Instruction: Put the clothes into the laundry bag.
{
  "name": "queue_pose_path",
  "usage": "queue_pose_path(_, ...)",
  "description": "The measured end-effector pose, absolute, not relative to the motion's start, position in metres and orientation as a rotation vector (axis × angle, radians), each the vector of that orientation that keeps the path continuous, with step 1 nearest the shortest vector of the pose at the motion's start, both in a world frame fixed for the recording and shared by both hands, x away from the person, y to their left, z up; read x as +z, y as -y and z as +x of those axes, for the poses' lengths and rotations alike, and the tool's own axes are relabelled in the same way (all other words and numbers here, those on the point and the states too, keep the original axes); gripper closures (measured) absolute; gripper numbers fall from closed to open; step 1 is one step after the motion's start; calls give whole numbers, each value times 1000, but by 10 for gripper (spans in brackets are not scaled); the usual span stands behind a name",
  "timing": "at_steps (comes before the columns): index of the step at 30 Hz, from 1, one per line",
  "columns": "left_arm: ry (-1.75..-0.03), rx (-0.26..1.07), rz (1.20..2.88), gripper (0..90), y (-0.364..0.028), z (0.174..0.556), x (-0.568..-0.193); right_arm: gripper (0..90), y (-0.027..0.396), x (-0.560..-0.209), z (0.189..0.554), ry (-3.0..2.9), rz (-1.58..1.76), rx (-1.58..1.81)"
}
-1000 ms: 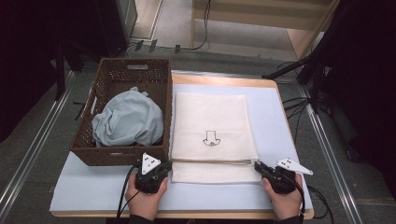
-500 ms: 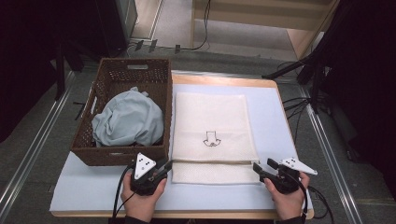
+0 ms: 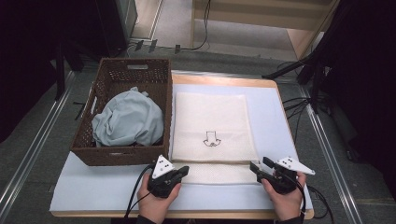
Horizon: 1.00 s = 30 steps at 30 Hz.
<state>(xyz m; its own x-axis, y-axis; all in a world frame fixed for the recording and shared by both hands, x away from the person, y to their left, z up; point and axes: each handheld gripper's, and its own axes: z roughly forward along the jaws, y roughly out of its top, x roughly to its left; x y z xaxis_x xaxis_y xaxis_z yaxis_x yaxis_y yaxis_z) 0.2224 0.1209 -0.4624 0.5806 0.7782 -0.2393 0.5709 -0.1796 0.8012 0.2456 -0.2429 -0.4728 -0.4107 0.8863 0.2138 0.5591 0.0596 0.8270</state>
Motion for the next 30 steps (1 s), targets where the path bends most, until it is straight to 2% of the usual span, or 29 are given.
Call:
queue_pose_path(11,-1125,261,1992,900,-107,231,-478,444,207,-458,259,-2136,1297,1348)
queue_pose_path(20,-1140,238,1996,900,-106,232,-479,578,180,-464,277,-2325,1222,1343)
queue_pose_path(24,-1136,228,1995,900,-107,233,-479,606,169,-466,285,-2358,1202,1326)
queue_pose_path(27,-1137,237,1996,900,-106,232,-479,609,162,-468,292,-2378,1186,1318)
queue_pose_path(30,-1137,231,1994,900,-107,233,-479,552,152,-472,296,-2418,1152,1275)
